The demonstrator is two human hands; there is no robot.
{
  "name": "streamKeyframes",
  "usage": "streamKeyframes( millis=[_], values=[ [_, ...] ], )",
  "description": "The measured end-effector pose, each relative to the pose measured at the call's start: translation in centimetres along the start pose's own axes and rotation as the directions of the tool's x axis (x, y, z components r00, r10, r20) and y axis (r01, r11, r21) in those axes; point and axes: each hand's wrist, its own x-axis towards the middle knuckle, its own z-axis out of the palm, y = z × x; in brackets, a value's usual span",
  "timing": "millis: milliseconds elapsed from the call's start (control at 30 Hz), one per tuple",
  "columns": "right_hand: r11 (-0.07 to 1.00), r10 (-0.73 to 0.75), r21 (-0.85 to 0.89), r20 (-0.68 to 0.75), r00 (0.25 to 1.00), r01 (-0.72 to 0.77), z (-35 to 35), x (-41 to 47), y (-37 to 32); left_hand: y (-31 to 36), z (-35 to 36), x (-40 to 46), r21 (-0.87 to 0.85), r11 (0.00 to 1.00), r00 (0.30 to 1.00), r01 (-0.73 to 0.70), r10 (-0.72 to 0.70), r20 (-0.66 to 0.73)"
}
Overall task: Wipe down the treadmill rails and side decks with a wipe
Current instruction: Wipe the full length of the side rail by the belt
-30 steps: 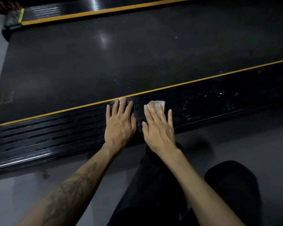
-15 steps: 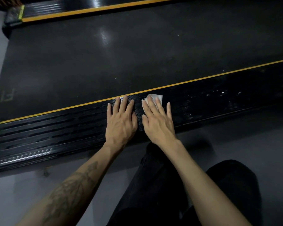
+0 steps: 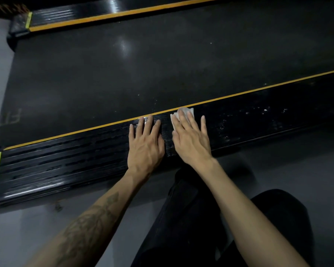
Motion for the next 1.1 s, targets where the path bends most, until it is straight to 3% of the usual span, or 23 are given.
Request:
streamKeyframes(
  millis=[133, 333, 533, 733, 933, 1100],
  values=[
    [0.996, 0.081, 0.031, 0.016, 0.997, -0.082, -0.3, -1.7, -0.6, 0.0, 0.1, 0.0, 0.013, 1.000, 1.000, -0.003, 0.003, -0.004],
    [0.997, -0.075, 0.037, 0.037, 0.996, 0.074, -0.1, 0.2, -0.7, 0.0, 0.1, 0.0, 0.007, 1.000, 1.000, -0.003, 0.003, -0.002],
    [0.996, 0.077, 0.039, -0.005, 0.997, -0.077, -0.3, -1.2, -1.1, 0.1, 0.0, 0.0, 0.014, 1.000, 1.000, -0.003, 0.003, -0.011],
    [0.995, -0.090, 0.054, 0.053, 0.995, 0.087, -0.5, 1.1, -1.1, -0.1, 0.3, 0.0, 0.019, 1.000, 1.000, -0.008, 0.008, -0.014],
    [0.997, 0.060, 0.047, 0.002, 0.998, -0.060, 0.0, 0.2, -1.0, 0.0, 0.4, 0.0, 0.020, 1.000, 0.999, -0.005, 0.005, -0.033],
    [0.993, -0.110, 0.059, 0.074, 0.991, 0.106, -0.2, 2.2, -1.6, 0.0, 0.5, 0.0, 0.012, 1.000, 1.000, -0.001, 0.001, -0.029]
  ],
)
